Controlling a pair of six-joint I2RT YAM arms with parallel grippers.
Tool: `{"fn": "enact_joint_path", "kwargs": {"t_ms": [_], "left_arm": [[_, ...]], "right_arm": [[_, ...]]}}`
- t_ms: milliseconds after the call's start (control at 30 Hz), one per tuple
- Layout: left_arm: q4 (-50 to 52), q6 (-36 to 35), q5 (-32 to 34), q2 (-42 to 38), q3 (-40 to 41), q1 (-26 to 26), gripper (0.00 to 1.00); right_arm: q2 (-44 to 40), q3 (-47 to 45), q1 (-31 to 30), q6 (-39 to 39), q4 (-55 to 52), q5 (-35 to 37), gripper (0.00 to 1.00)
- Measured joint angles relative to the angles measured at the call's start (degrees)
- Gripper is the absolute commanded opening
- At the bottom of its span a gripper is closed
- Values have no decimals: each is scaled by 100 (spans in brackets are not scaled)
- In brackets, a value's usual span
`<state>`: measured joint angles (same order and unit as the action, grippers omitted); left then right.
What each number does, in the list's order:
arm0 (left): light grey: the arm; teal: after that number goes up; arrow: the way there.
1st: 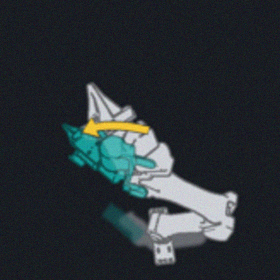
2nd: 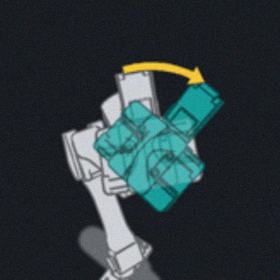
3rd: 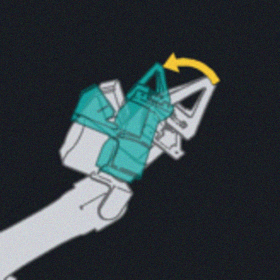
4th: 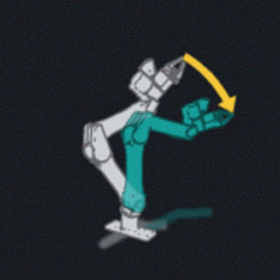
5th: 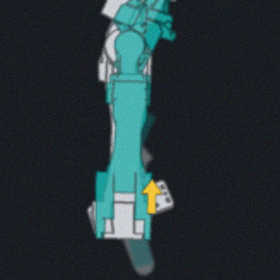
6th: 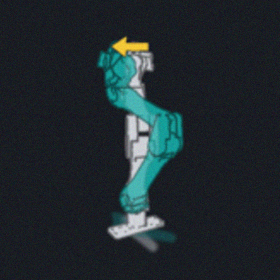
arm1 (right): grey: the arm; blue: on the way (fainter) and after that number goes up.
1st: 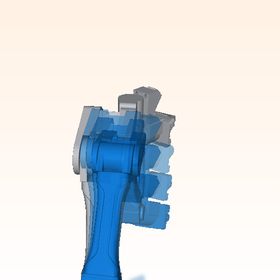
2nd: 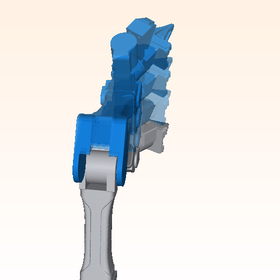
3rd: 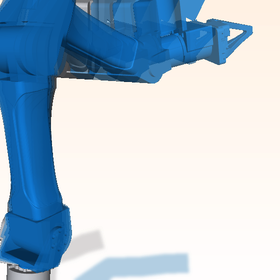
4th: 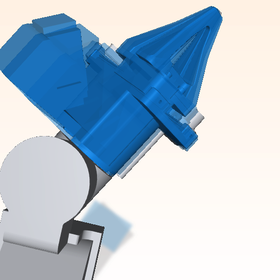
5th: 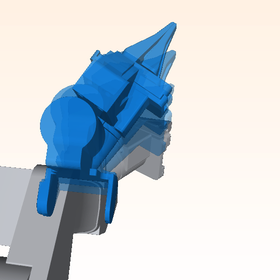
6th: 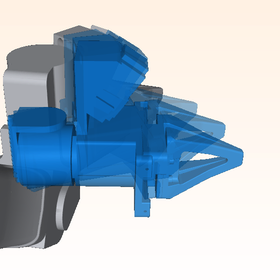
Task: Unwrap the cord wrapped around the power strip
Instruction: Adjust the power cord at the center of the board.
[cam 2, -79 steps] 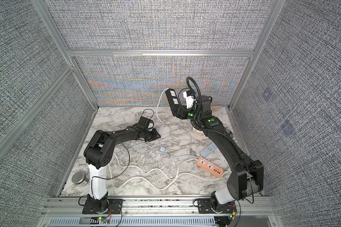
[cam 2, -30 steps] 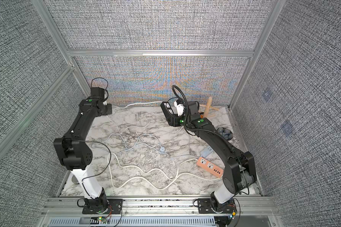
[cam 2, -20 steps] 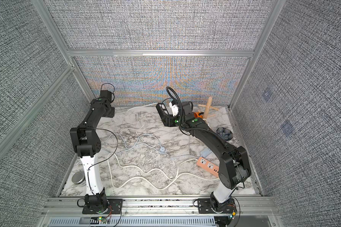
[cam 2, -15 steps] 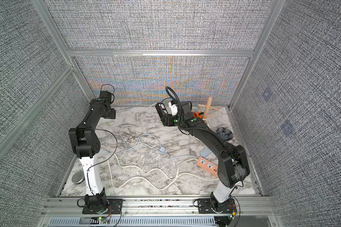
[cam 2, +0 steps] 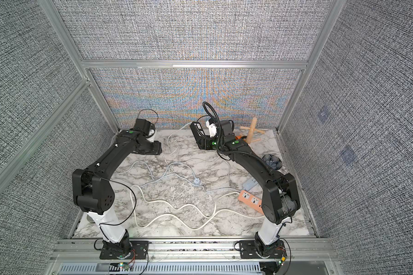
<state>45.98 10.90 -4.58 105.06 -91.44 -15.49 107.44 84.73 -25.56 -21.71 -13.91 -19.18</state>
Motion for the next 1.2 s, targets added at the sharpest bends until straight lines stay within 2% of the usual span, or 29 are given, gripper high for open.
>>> {"fn": "enact_joint_path", "kwargs": {"t_ms": [67,200,267,400,533,667,767,967,1200], "left_arm": [[-245,92,37,92,92,-271,70],[-693,103,238,376,31,-660,71],[-879,98,396,595,-72,-691,66],[-1036,46,579,1064,-389,-699,62],[-1067,37,662,1460,-614,-728,50],[-1047,20,848,1578,-682,-719,23],[-935,37,1200,1539,-671,-721,10],[-754,13,2035,1176,-424,-680,0],[-728,-149,2616,750,-7,-260,0]], "right_arm": [[-26,-26,9,0,0,-17,0],[-120,-122,28,0,0,-68,0],[-166,-177,57,-4,2,-83,0],[-225,-256,122,-39,9,-125,0],[-267,-273,188,-63,15,-195,0],[-293,-313,227,-63,28,-225,0],[-332,-372,273,-61,15,-225,0],[-269,-328,308,26,-24,-155,0],[-2,-107,378,234,-374,315,0]]}}
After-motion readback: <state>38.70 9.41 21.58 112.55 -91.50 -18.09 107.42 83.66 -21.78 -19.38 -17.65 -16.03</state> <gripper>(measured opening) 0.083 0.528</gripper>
